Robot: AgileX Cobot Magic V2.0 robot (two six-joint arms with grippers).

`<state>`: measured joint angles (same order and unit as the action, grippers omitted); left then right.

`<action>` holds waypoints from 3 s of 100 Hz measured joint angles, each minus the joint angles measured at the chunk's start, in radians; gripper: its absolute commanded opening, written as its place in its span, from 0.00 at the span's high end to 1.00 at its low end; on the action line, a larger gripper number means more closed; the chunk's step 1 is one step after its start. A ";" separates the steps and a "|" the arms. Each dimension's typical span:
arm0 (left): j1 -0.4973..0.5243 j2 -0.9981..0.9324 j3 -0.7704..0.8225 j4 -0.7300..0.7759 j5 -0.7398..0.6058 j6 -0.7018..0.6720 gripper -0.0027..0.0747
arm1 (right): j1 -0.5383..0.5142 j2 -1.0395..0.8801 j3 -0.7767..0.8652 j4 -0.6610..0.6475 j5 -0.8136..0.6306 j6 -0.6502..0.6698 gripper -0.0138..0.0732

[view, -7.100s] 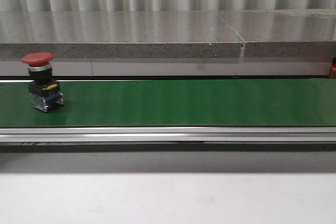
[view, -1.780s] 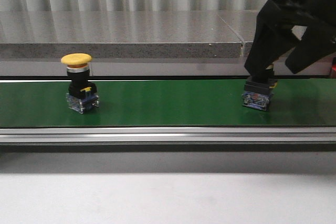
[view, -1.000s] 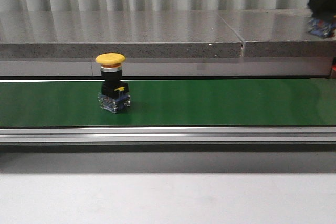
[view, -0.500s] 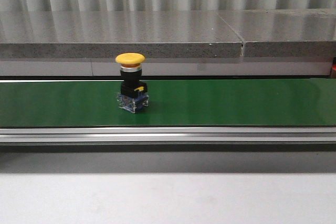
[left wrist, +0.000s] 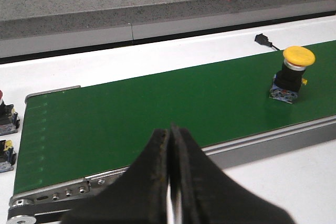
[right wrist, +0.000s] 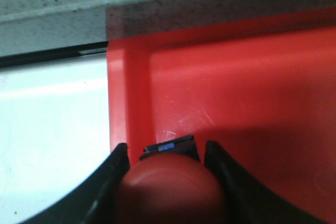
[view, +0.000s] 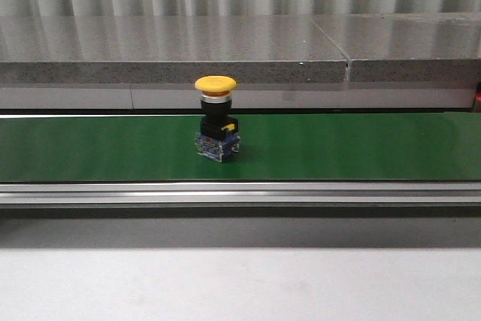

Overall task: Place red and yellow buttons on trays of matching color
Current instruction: 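Lower the red button into the red tray and open the right gripper, then move the right gripper down onto the yellow button on the belt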

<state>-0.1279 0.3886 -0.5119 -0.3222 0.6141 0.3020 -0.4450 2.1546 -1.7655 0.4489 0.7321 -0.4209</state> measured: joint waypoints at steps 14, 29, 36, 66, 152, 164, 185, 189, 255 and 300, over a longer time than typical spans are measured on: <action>0.000 0.000 0.000 0.000 0.000 0.000 0.99 | 0.000 0.025 0.000 0.000 -0.016 0.000 0.71; 0.000 0.000 0.000 0.000 0.000 0.000 0.99 | 0.000 0.046 0.000 0.000 -0.022 0.000 0.68; 0.000 0.000 0.000 0.000 0.000 0.000 0.99 | 0.000 0.054 0.000 0.000 -0.022 0.002 0.59; 0.000 0.000 0.000 0.000 0.000 0.000 0.99 | 0.000 0.055 -0.028 0.000 -0.012 0.002 0.08; 0.000 0.000 0.000 0.000 0.000 0.000 0.99 | 0.009 -0.317 -0.033 0.028 0.336 0.049 0.16; 0.000 0.000 0.000 0.000 0.000 0.000 0.99 | 0.029 -0.423 0.110 0.028 0.331 0.044 0.16; 0.000 0.000 0.000 0.000 0.000 0.000 0.99 | 0.122 -0.605 0.394 0.030 0.277 0.021 0.16; 0.000 0.000 0.000 0.000 0.000 0.000 0.99 | 0.147 -0.636 0.436 0.030 0.271 0.017 0.16; 0.000 0.000 0.000 0.000 0.000 0.000 0.99 | 0.460 -0.746 0.751 0.016 0.170 -0.114 0.16; 0.000 0.000 0.000 0.000 0.000 0.000 0.99 | 0.529 -0.673 0.752 0.016 0.003 -0.137 0.16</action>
<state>-0.1279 0.3886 -0.5119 -0.3222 0.6141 0.3020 0.0845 1.4819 -1.0135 0.4645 0.7349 -0.5576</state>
